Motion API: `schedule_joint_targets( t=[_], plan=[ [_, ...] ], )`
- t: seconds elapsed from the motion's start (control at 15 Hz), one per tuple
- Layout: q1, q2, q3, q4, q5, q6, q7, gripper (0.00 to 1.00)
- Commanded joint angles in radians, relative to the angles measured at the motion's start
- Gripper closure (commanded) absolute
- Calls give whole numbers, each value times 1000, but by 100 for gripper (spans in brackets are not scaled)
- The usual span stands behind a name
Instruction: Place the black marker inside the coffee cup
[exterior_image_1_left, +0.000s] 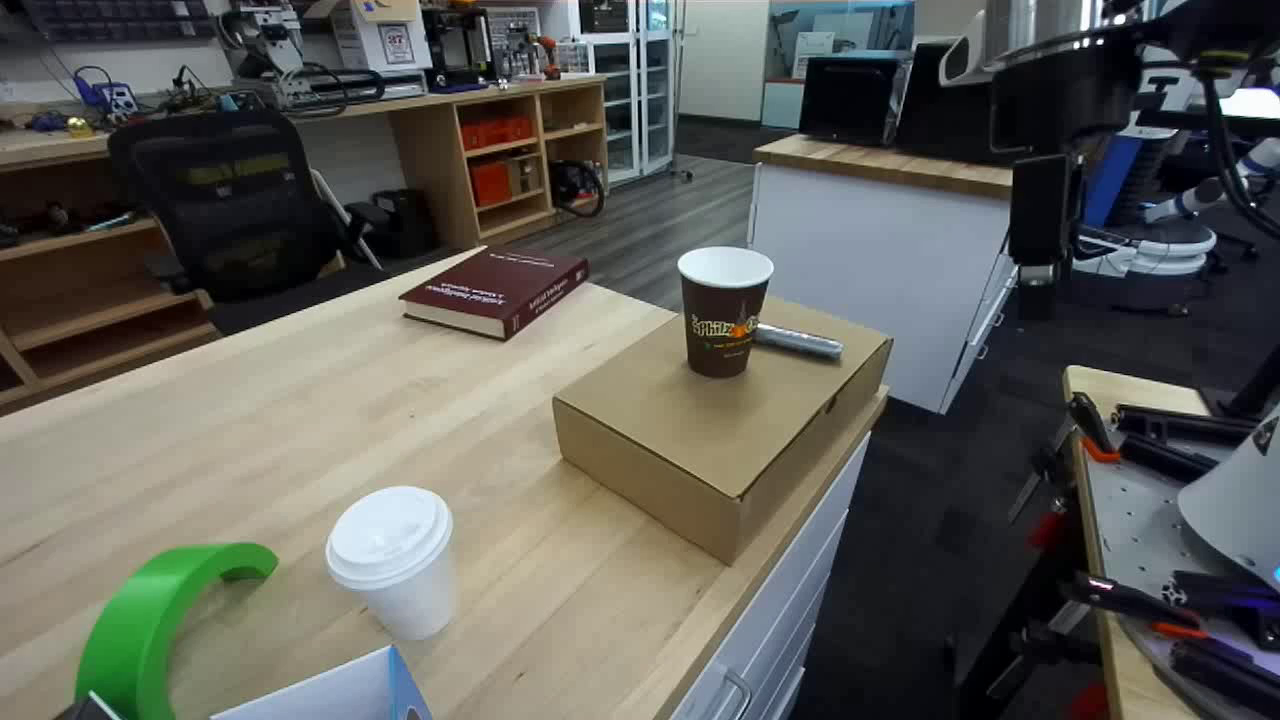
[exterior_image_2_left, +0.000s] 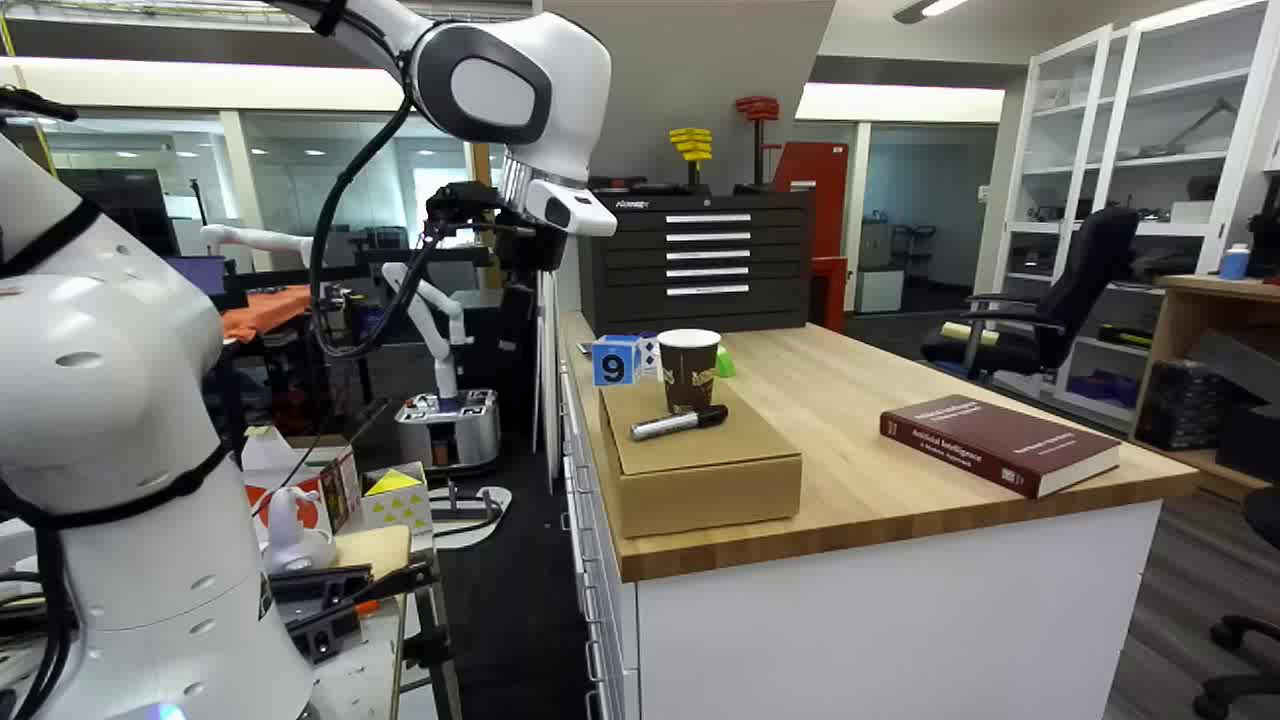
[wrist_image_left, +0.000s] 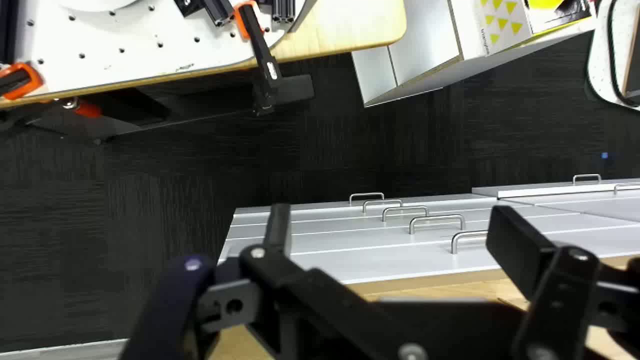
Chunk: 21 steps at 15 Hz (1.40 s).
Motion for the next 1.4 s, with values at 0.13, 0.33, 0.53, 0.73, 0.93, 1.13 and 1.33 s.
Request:
schedule_joint_targets(
  t=[0.13,0.33,0.53,0.73,0.93,1.13,1.33],
  plan=[
    [-11,-1,9,2,4,-5,-4,0],
    [-11,-1,9,2,4,-5,-4,0],
    [-11,-1,9,2,4,-5,-4,0],
    [-11,-1,9,2,4,-5,-4,0],
    [-14,4,10,3,-6,7,-15,0],
    [-22,23,10,14,-34,42,-43,0],
    [-20,32,10,24,-69,100,-83,0]
  ],
)
